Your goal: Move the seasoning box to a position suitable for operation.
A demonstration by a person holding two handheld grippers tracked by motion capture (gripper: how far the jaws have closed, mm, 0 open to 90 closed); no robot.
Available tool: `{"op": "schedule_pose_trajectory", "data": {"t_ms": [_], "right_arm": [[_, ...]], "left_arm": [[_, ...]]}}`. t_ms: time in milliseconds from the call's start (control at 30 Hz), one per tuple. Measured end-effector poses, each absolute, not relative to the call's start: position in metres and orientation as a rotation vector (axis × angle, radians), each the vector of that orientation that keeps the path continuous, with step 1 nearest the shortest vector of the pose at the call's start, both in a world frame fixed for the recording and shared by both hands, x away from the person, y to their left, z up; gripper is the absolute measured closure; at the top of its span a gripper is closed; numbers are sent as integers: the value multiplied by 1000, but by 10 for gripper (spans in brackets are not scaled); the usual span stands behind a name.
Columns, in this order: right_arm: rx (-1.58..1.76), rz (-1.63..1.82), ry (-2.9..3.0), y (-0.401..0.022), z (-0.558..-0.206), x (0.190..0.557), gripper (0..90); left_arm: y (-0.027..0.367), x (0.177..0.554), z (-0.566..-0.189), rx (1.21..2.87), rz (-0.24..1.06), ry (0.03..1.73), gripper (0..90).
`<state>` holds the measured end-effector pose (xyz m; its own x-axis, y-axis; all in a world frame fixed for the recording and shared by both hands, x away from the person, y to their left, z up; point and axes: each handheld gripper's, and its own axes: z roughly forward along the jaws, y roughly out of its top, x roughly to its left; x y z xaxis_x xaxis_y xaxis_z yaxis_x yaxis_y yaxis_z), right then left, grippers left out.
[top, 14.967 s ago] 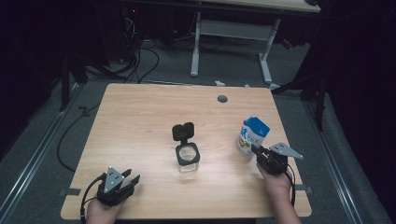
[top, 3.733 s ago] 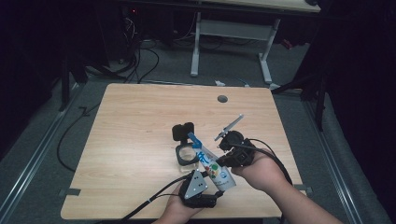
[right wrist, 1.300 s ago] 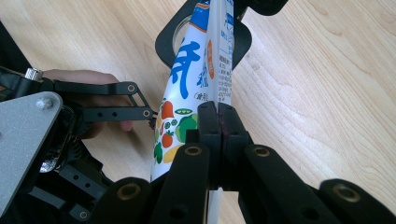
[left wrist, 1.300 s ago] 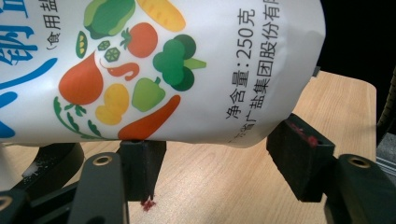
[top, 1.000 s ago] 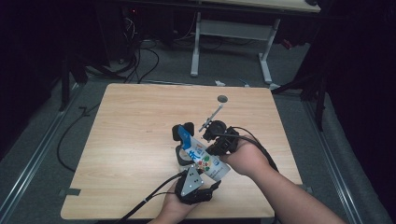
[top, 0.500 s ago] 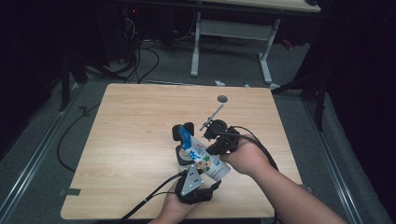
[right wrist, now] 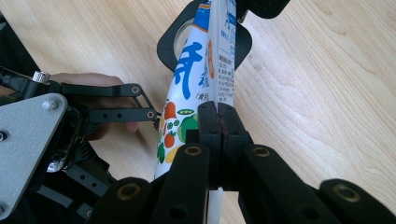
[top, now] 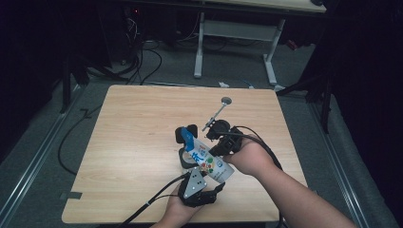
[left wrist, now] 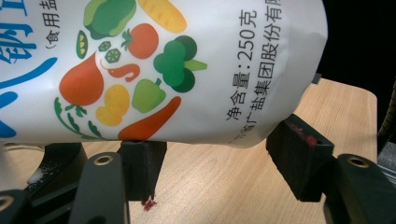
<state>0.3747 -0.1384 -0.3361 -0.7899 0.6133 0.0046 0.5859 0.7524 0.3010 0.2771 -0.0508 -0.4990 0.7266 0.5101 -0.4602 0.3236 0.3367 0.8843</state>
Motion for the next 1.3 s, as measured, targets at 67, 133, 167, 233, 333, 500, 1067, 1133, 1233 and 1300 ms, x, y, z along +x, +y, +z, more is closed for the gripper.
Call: {"op": "schedule_pose_trajectory", "data": {"t_ms": [67, 133, 167, 233, 333, 500, 1067, 1133, 1233, 1300], "right_arm": [[969, 440, 2859, -138, -336, 376, 900], [979, 436, 2865, -137, -335, 377, 900], [981, 428, 2866, -137, -335, 377, 900], [979, 433, 2874, -136, -334, 378, 900], [984, 427, 2883, -136, -334, 379, 900], [987, 428, 2883, -135, -334, 379, 900], [988, 424, 2886, -134, -334, 381, 900], [987, 428, 2883, -134, -334, 382, 900], [993, 429, 2882, -134, -335, 382, 900], [991, 431, 2884, -134, -334, 382, 900]], "left_arm": [[-51, 277, -499, 1257, 139, 802, 391], [-51, 277, -498, 1254, 138, 803, 391], [-50, 277, -498, 1253, 137, 802, 391], [-50, 277, -498, 1251, 138, 803, 391], [-51, 278, -498, 1252, 139, 804, 392], [-51, 278, -498, 1253, 146, 807, 395], [-51, 279, -498, 1244, 144, 812, 396], [-51, 280, -499, 1244, 145, 812, 396], [-51, 280, -498, 1246, 145, 813, 395], [-51, 279, -498, 1243, 148, 812, 395]]}}
